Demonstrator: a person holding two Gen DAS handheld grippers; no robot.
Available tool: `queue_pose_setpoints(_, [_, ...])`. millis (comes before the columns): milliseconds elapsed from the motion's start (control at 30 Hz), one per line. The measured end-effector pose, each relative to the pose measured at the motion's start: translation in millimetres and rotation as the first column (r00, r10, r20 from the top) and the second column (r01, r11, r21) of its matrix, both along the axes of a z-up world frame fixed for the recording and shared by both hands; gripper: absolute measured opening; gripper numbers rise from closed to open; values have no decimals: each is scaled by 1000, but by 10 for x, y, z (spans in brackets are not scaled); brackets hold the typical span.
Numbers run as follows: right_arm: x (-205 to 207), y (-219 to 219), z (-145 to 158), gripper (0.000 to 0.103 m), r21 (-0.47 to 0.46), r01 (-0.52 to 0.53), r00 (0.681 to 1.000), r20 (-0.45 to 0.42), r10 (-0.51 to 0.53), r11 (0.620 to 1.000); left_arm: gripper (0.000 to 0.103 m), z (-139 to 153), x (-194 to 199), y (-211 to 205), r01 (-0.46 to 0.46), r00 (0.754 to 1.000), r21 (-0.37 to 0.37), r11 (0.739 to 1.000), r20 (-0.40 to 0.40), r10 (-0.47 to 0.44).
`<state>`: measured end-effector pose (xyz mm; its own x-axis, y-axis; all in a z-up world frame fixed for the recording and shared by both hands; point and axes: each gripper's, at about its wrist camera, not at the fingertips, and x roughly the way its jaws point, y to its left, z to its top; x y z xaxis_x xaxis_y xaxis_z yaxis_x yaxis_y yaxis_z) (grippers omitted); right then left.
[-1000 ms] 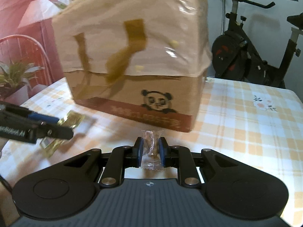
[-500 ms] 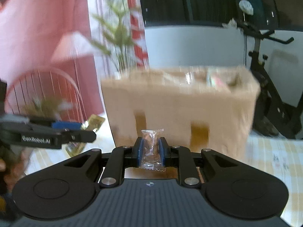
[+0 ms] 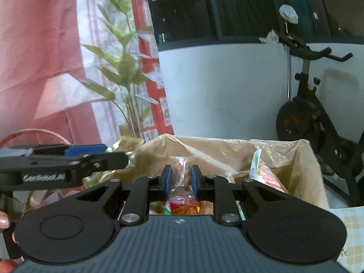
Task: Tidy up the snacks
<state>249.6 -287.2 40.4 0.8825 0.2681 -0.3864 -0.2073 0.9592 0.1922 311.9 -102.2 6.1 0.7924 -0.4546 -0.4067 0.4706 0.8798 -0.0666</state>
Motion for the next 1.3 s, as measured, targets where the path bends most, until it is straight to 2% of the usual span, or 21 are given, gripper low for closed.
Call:
queue_pose_setpoints(167, [257, 67, -122, 19, -40, 17, 998, -59, -19, 999, 57, -144, 259, -38, -22, 998, 15, 1000, -54, 23])
queue_pose_setpoints(267, [322, 41, -186, 23, -49, 34, 995, -89, -38, 998, 62, -168, 259, 9, -22, 998, 14, 1000, -54, 23])
queue_pose_setpoints(333, [317, 34, -199, 33, -62, 32, 995, -88, -38, 998, 69, -171, 232, 51, -13, 999, 16, 1000, -50, 14])
queue_pose_setpoints(400, [288, 43, -181, 51, -83, 38, 996, -79, -45, 996, 73, -155, 217, 107, -13, 999, 13, 1000, -50, 13])
queue_pose_setpoints(533, [227, 30, -113, 72, -81, 61, 995, -69, -67, 995, 88, -84, 71, 138, -47, 999, 39, 998, -3, 48])
queue_pose_setpoints(567, [203, 21, -96, 81, -79, 69, 995, -66, -75, 994, 89, -59, 39, 150, -55, 998, 40, 998, 8, 54])
queue_pose_setpoints(600, [176, 15, -77, 84, -78, 77, 995, -60, -82, 994, 89, -33, -2, 168, -56, 998, 37, 998, 14, 56])
queue_pose_setpoints(800, [1, 20, 44, 92, -82, 110, 992, -49, -114, 991, 91, 150, -224, 279, -59, 998, 0, 998, 13, 59])
queue_pose_setpoints(1000, [-259, 106, 225, 102, -110, 153, 986, -49, -159, 982, 96, 355, -588, 315, -103, 992, 36, 994, 72, 100])
queue_pose_setpoints(1133, [-529, 147, 358, 103, -79, 188, 982, 7, -188, 979, 98, 451, -826, 356, -122, 989, 28, 992, 91, 119])
queue_pose_setpoints(1300, [-757, 187, 498, 103, -49, 222, 975, 20, -221, 974, 98, 543, -1046, 407, -167, 981, 34, 985, 106, 163])
